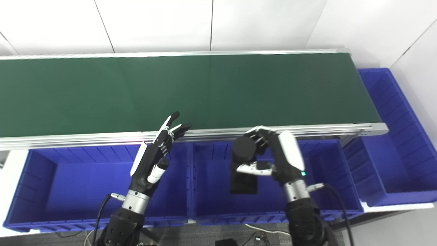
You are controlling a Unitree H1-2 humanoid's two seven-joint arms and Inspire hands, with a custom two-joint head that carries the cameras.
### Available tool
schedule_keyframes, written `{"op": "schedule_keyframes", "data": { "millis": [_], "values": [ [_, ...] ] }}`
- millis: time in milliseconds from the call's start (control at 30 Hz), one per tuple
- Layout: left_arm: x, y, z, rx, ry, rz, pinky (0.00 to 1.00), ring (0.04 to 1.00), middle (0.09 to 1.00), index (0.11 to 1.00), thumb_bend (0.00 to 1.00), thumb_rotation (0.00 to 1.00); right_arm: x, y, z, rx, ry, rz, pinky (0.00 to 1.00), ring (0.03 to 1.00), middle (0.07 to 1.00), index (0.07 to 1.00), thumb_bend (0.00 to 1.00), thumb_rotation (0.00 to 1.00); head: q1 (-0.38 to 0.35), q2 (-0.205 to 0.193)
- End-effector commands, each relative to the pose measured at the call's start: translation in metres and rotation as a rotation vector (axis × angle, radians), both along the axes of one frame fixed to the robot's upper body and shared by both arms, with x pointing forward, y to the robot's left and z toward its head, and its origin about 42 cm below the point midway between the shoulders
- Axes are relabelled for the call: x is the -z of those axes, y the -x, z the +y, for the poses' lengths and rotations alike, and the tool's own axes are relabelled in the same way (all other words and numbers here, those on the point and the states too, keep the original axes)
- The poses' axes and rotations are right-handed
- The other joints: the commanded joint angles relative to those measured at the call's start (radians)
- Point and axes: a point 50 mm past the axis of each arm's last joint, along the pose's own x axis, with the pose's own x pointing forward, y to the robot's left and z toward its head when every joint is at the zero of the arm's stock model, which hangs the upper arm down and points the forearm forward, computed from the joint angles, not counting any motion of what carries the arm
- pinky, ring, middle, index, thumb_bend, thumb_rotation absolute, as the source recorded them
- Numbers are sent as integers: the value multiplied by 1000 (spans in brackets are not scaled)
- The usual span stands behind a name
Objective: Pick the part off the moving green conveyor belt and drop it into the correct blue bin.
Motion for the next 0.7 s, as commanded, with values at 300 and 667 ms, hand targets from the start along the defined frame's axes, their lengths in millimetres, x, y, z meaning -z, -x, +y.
{"op": "schedule_keyframes", "data": {
  "millis": [300,667],
  "values": [
    [-15,1,-5,8,33,-72,885,869,841,960,844,930,35,-6,44,-131,37,-25,321,384,453,507,525,0,38,-3],
    [-15,4,-6,6,37,-68,871,859,834,954,833,913,76,-13,66,-274,212,-9,327,396,448,514,524,0,68,-14]
  ]
}}
